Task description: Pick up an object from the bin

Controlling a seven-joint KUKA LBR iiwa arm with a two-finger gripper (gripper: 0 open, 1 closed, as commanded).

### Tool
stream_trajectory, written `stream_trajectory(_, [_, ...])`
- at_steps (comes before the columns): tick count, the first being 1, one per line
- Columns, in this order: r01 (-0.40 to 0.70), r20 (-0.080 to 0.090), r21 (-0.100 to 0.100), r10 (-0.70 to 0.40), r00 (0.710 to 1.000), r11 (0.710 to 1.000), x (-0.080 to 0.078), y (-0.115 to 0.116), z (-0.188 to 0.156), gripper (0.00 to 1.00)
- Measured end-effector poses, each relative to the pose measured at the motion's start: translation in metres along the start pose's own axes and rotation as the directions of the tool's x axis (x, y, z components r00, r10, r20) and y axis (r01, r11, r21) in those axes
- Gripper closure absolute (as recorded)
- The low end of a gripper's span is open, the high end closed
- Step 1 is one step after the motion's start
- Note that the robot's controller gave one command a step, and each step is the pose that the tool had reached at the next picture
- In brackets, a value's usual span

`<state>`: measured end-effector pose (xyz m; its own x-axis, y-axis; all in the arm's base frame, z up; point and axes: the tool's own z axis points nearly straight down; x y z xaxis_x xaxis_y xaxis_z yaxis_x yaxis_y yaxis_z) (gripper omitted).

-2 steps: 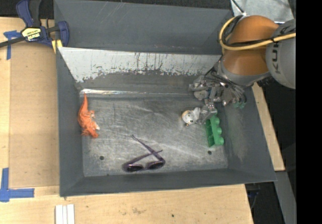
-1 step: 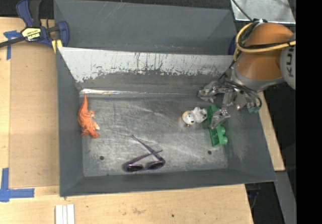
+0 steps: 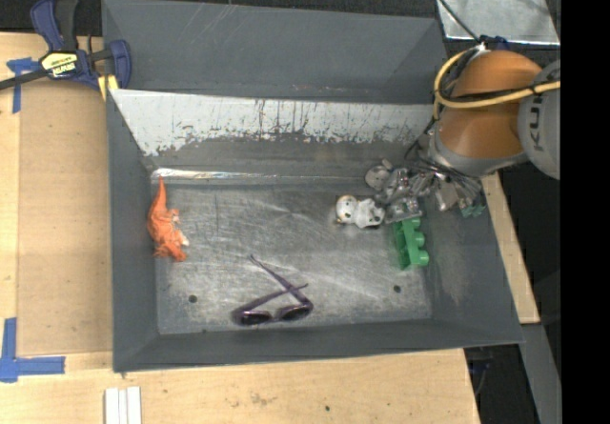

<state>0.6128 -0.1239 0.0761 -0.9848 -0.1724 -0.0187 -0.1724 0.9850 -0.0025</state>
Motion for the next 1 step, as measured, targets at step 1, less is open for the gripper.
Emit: stream_trajectory(1, [0.000, 0.000, 0.000, 0.000, 1.000, 1.000, 0.0001, 0.0000, 0.0001, 1.00])
